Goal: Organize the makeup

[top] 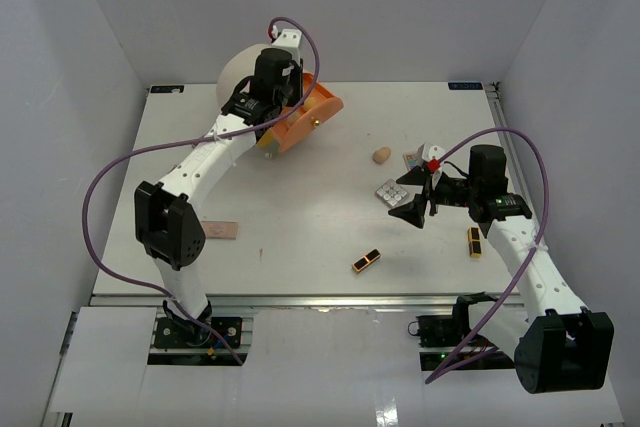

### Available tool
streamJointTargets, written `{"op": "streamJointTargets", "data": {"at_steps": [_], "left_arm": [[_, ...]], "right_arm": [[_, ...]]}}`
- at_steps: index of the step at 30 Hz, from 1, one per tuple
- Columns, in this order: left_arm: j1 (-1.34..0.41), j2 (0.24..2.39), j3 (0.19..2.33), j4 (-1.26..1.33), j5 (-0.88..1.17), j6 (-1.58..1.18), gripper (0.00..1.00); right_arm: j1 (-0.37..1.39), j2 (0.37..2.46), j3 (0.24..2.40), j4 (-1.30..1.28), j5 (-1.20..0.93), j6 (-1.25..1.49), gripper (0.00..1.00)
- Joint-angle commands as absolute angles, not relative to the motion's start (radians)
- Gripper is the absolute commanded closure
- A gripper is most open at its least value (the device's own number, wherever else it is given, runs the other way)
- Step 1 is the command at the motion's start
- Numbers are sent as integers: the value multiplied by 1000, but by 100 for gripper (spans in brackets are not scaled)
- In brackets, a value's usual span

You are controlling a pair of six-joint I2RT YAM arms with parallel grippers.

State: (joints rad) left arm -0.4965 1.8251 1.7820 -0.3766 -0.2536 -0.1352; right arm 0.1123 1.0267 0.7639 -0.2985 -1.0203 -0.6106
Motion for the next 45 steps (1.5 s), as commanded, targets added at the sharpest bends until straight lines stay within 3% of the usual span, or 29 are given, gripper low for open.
{"op": "streamJointTargets", "data": {"at_steps": [1, 4, 12, 15, 18, 25, 29, 35, 39, 45], "left_arm": [[-491, 1779, 1813, -394, -280, -109, 53], [-491, 1769, 1810, -402, -281, -104, 46], [-491, 1727, 1788, -416, -247, -110, 43], [-491, 1634, 1740, -435, -203, -145, 33], [-491, 1496, 1636, -431, -124, -187, 24], [-490, 1056, 1151, -326, -21, -225, 17], [-489, 783, 890, -310, -56, -188, 16], [-489, 558, 702, -262, -150, -175, 13], [-488, 484, 665, -254, -183, -185, 13], [-489, 526, 658, -250, -146, -190, 13]], "right_arm": [[107, 1028, 774, -302, -1027, -623, 12], [107, 1034, 775, -302, -1022, -620, 11], [101, 1047, 773, -294, -1003, -612, 11], [100, 1058, 738, -160, -897, -446, 11], [105, 1115, 749, -56, -748, -287, 11], [229, 1414, 1047, -161, -328, -210, 11], [242, 1696, 1351, -307, -235, -5, 17], [253, 1898, 1526, -345, -172, 123, 21], [275, 1958, 1550, -346, -156, 115, 36], [284, 2005, 1526, -328, -158, 109, 40]]}}
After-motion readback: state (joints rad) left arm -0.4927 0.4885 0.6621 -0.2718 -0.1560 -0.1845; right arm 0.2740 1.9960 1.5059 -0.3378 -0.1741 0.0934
